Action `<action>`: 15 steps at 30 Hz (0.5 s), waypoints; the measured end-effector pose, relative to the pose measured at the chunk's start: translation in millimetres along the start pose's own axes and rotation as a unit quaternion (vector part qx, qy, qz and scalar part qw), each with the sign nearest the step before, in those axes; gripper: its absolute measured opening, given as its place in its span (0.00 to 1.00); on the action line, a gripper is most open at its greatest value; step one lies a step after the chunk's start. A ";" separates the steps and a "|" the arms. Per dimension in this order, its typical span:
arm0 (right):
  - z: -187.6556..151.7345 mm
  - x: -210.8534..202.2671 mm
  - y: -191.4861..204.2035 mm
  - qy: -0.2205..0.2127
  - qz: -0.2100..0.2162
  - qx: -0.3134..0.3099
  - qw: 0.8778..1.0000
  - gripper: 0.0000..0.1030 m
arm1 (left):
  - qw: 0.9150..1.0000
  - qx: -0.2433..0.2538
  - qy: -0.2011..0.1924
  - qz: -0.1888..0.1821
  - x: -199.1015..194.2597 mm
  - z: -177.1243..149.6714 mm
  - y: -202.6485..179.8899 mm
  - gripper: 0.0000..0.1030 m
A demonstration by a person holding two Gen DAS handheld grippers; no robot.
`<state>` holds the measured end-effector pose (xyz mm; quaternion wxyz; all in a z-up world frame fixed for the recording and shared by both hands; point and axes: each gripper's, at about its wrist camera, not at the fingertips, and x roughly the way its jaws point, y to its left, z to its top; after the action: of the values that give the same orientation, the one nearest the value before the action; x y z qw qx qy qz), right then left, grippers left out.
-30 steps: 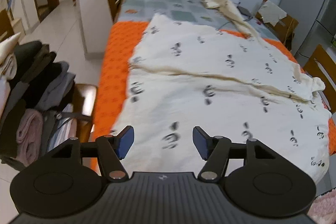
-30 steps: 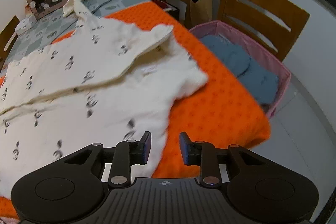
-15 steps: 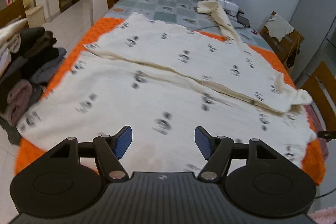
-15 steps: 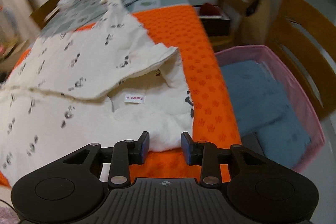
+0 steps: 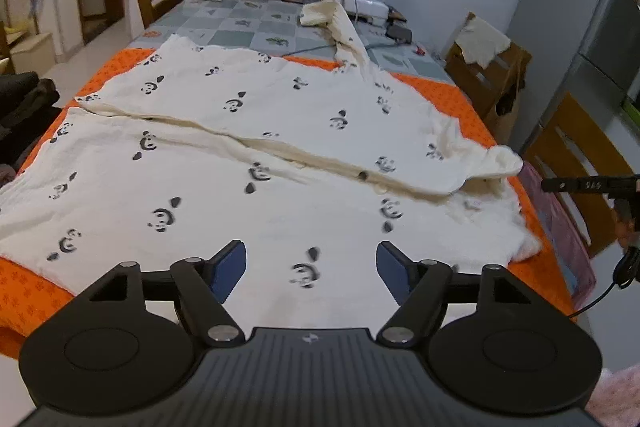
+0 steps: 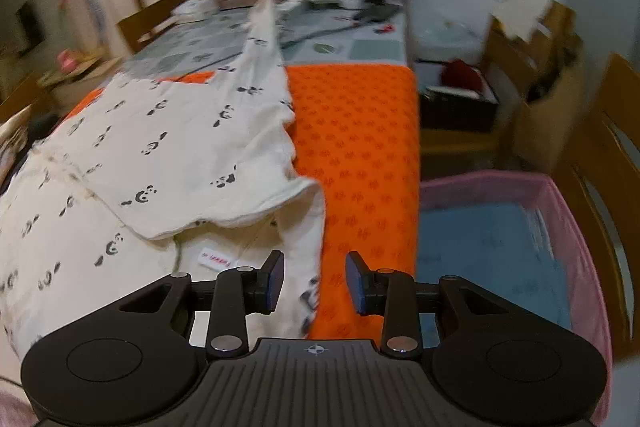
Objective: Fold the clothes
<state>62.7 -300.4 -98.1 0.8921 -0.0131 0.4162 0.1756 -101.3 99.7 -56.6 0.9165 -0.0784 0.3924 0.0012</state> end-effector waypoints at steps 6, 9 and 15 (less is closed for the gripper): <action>19.0 33.1 -29.4 0.005 0.071 -0.083 0.994 0.36 | 0.996 -0.074 -0.010 0.051 3.1 -12.3 -51.0 0.79; 28.0 50.2 -36.7 0.008 0.110 -0.128 0.986 0.36 | 0.992 -0.110 -0.011 0.065 2.4 -22.4 -83.8 0.83; 42.0 78.3 -41.9 0.019 0.188 -0.203 0.961 0.36 | 0.991 -0.100 -0.003 0.086 5.0 -38.3 -144.5 0.83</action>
<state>153.6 -308.9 -134.3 0.8133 -0.1188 0.3835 0.4212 -116.2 -48.8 -65.6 0.9016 -0.1359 0.3928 0.1197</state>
